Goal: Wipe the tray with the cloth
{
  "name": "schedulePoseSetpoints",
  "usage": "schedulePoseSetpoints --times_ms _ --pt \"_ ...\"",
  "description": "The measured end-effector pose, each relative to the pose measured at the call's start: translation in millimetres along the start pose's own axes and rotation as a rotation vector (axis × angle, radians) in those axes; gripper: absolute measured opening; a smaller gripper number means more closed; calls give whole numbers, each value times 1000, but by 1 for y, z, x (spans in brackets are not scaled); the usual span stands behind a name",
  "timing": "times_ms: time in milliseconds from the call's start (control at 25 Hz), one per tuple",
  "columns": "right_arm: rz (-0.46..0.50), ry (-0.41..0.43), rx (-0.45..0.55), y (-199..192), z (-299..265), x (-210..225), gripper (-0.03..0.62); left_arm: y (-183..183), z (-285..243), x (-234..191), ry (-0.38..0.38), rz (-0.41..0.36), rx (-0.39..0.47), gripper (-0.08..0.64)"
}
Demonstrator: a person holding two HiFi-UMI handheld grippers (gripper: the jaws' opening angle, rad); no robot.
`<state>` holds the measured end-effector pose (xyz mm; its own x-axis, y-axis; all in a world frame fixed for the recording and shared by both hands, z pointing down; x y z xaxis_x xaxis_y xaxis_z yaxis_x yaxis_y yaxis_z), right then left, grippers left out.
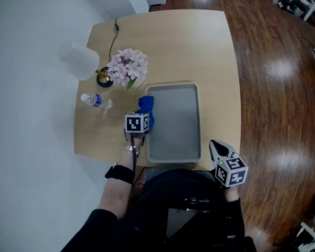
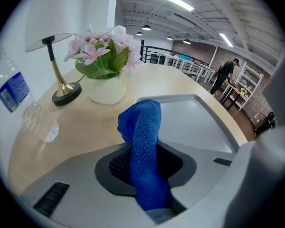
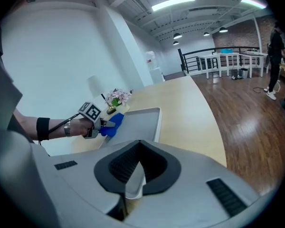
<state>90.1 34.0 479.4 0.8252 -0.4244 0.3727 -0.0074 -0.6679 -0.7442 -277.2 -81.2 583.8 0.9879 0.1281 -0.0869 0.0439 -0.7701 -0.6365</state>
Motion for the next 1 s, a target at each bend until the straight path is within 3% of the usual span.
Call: schedulePoseSetpoints --times_ms 600,920,1000 --pt "51 61 -12 -24 22 -4 5 -139 104 48 -9 59 -57 115" --pt "68 63 -11 -38 36 -5 5 -163 123 52 -30 93 -43 114" --pt "72 63 -5 -39 40 -6 5 -159 134 51 -66 37 -27 114"
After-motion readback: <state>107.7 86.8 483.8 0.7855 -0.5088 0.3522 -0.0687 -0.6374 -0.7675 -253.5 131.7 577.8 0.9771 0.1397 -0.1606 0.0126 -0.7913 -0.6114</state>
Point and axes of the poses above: the fingertips, and each gripper's own axes: z backward along the fingers, x to its right, y out of its top, the point moved 8 cm from there along z, backward along the fingers, and after that the axes turned 8 degrees about x, right-handed, at the moved point
